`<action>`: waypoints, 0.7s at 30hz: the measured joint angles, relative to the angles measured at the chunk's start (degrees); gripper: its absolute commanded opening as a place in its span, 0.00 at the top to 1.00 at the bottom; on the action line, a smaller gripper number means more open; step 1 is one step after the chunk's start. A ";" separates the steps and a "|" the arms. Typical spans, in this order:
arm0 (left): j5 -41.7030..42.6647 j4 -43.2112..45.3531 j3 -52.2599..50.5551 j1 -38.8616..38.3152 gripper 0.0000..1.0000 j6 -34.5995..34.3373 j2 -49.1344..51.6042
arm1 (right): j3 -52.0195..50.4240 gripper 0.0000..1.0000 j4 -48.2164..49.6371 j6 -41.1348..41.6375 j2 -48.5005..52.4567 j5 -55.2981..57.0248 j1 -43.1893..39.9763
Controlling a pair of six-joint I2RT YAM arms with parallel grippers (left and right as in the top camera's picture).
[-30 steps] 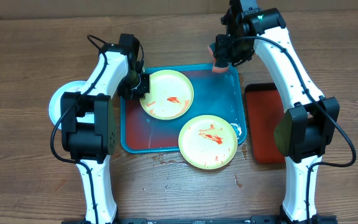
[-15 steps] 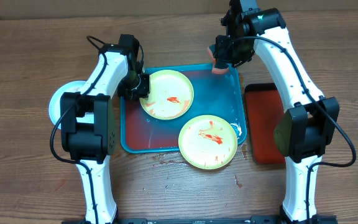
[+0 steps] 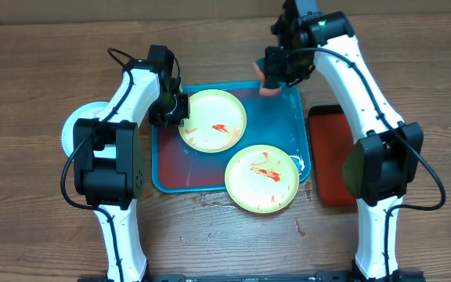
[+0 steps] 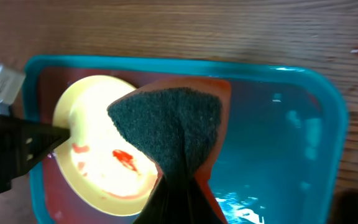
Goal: Clean dirty plates on tray and stack at the side
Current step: 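Lower sponge with right gripper onto the held yellow plate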
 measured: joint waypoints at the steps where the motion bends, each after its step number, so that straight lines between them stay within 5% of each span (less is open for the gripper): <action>1: 0.13 0.22 -0.02 -0.02 0.96 -0.20 0.00 | 0.00 0.96 0.44 0.55 0.00 0.00 0.92; 21: 1.88 2.93 -0.44 -0.07 0.96 -2.86 -0.09 | -4.46 0.96 7.65 6.73 6.25 0.92 9.64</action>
